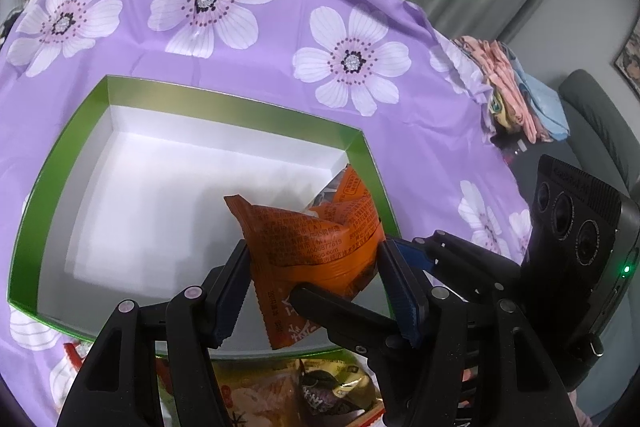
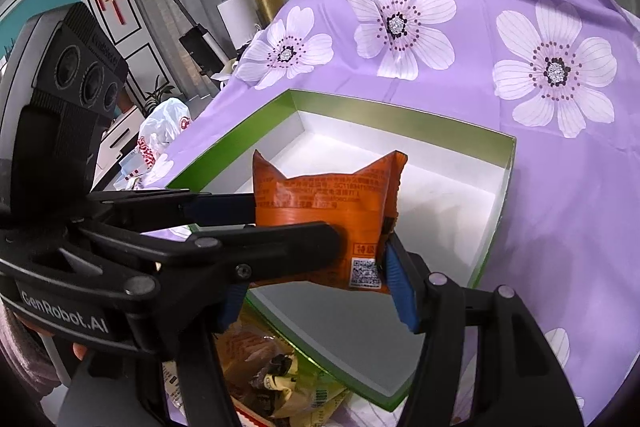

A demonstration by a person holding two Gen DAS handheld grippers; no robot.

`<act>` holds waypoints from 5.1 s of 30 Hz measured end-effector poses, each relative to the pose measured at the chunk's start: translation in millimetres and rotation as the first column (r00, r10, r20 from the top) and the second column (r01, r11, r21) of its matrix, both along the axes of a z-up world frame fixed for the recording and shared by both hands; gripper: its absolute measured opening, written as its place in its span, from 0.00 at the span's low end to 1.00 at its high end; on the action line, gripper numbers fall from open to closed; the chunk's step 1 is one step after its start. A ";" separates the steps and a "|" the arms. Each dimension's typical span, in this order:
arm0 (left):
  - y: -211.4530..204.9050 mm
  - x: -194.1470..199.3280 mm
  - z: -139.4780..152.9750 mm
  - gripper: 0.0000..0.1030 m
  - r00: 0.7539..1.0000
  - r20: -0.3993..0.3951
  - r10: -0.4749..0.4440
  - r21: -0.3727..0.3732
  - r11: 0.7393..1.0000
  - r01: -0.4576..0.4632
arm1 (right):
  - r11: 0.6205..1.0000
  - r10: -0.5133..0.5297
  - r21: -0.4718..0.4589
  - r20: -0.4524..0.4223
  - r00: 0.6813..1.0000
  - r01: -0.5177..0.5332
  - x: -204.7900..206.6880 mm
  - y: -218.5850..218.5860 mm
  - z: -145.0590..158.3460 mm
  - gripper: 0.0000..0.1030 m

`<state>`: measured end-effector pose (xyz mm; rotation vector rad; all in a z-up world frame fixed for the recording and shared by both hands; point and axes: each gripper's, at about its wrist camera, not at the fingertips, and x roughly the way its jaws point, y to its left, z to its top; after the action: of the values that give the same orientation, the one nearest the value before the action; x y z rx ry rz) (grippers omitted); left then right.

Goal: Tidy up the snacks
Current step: 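Carry the orange bag over the green box and open the right gripper, then withdraw the right gripper and move it to the white-and-red bread packet, then grasp the white-and-red bread packet with the right gripper and lift it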

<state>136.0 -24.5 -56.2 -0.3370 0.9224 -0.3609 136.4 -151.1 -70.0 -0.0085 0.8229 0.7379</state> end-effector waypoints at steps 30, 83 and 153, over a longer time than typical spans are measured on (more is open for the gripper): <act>34.5 -28.8 16.1 0.78 0.994 0.010 0.110 0.039 0.993 -0.110 | 0.994 -0.109 -0.026 0.068 0.992 0.111 -29.0 -31.3 21.8 0.75; -21.2 -161.4 -17.7 0.78 0.993 0.064 0.097 0.247 0.963 -0.110 | 0.992 -0.084 -0.089 0.001 0.996 0.084 -162.2 -40.9 -29.7 0.73; -34.4 -151.9 29.5 0.46 0.973 0.221 0.059 0.171 0.980 -0.099 | 0.994 -0.089 0.073 0.084 0.992 0.083 -151.6 -31.9 17.5 0.29</act>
<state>-15.9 -58.8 -26.7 -0.1635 0.7205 -0.2325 -15.2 -183.1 -52.4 0.0566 0.7098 0.6797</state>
